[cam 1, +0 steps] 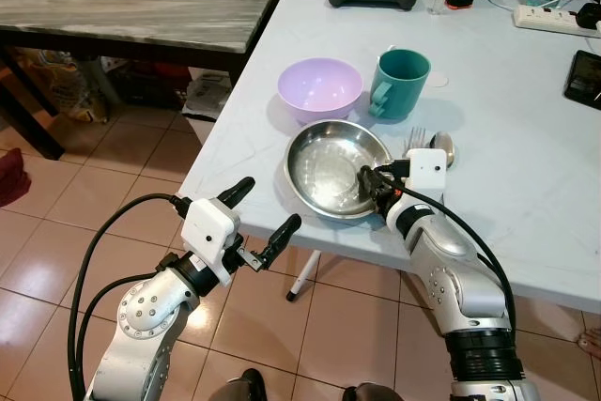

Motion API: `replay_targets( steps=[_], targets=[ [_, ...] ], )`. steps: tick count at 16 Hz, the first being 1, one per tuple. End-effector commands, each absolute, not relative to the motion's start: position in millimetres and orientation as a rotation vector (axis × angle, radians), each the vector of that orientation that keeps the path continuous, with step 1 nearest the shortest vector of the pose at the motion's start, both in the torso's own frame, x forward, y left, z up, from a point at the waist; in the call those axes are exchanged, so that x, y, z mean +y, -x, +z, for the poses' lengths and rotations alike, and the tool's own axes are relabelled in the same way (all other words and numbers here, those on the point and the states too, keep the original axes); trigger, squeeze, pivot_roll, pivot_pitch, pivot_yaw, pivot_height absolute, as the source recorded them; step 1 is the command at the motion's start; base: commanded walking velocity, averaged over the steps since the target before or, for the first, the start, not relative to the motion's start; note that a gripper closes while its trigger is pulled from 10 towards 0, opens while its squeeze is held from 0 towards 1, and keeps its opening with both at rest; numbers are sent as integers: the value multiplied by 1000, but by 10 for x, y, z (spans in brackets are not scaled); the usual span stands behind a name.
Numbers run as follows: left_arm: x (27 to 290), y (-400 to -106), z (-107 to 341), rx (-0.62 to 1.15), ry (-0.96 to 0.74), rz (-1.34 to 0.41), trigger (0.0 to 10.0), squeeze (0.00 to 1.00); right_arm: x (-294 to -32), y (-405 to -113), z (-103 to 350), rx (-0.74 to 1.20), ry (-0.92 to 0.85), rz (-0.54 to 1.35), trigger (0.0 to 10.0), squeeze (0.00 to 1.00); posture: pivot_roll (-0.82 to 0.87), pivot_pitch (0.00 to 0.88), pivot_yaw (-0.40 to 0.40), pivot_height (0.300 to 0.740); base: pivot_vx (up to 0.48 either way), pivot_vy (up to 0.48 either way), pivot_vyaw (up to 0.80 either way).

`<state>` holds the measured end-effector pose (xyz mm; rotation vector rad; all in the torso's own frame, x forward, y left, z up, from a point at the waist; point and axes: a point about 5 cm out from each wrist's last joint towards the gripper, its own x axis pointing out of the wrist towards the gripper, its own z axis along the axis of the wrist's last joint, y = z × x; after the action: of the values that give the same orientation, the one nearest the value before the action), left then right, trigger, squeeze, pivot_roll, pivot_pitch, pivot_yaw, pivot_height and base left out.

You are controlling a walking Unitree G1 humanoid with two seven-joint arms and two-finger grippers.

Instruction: Setting the table

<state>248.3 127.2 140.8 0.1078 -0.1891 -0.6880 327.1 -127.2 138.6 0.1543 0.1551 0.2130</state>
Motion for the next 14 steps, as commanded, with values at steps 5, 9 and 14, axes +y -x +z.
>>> replay_targets(
  steps=[5, 9, 14],
  targets=[
    [1288, -2485, 1446, -196, -119, -692, 10000, 0, -1254, -3294, 1385, 198, -262, 202, 0, 0, -153, 180, 26, 740, 0, 0, 0],
    [1313, -2525, 1455, -201, -118, -689, 10000, 0, -1246, -3297, 1353, 232, -304, 186, 0, 0, -154, 181, 23, 740, 0, 0, 0],
    [1395, -2610, 1425, -178, -80, -574, 10000, 0, -1246, -3289, 1349, 237, -337, 167, 0, 0, -156, 170, 21, 740, 0, 0, 0]
  ],
)
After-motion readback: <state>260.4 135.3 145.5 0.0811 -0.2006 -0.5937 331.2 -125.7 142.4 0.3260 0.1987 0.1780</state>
